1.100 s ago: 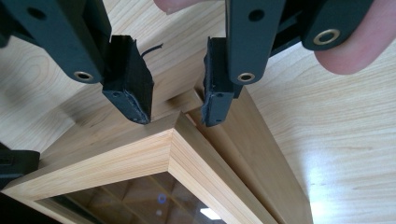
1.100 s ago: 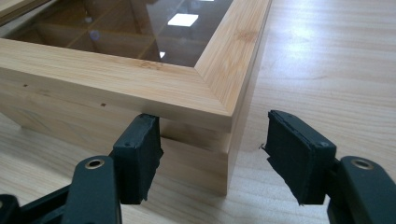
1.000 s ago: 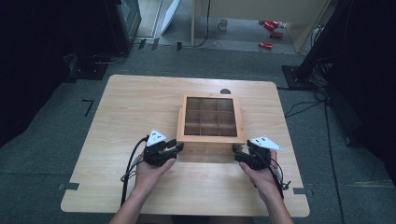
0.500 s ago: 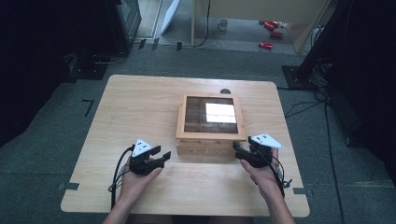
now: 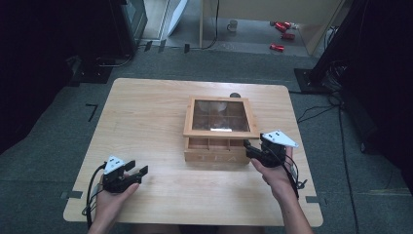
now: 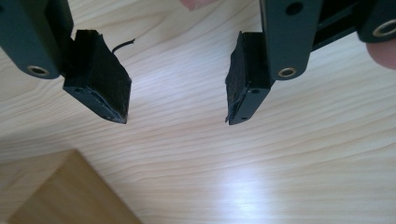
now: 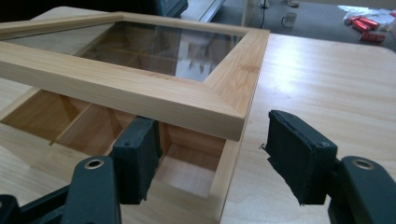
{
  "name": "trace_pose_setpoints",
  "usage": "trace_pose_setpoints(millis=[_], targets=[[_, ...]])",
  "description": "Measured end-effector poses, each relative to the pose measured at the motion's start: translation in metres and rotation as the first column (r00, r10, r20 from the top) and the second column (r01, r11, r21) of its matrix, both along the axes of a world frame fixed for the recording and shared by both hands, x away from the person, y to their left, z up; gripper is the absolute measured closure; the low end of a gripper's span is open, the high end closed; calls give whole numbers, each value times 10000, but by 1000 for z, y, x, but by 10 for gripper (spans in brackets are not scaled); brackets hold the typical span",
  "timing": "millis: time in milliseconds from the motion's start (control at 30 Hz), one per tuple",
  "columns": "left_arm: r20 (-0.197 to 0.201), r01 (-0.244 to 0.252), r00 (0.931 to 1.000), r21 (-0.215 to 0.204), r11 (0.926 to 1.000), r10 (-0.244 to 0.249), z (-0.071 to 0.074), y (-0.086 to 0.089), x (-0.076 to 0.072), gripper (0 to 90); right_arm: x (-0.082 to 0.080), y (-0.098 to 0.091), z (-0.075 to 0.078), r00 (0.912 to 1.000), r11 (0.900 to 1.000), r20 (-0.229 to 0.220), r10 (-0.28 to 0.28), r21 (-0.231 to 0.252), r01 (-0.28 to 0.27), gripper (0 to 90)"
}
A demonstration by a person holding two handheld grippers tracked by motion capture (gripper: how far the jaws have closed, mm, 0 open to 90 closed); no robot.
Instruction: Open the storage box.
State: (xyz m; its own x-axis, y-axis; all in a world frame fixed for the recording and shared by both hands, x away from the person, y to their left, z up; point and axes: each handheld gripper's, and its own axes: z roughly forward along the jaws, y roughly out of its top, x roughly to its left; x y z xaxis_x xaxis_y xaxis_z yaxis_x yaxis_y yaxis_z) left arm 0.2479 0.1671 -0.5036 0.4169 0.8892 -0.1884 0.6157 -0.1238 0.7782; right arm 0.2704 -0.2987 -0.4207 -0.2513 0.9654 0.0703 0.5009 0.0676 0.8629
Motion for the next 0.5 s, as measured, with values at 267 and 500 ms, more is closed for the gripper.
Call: trace_pose_setpoints(millis=[267,500], targets=[[-53,-745,9972,719,9946,751,-8,30,-10,378,7,1,17,9997,9999,220,-73,-83,75,358],[-64,-691,9975,1327,9887,705,-12,31,-13,362,18,4,30,9994,9999,303,-136,-50,137,354]])
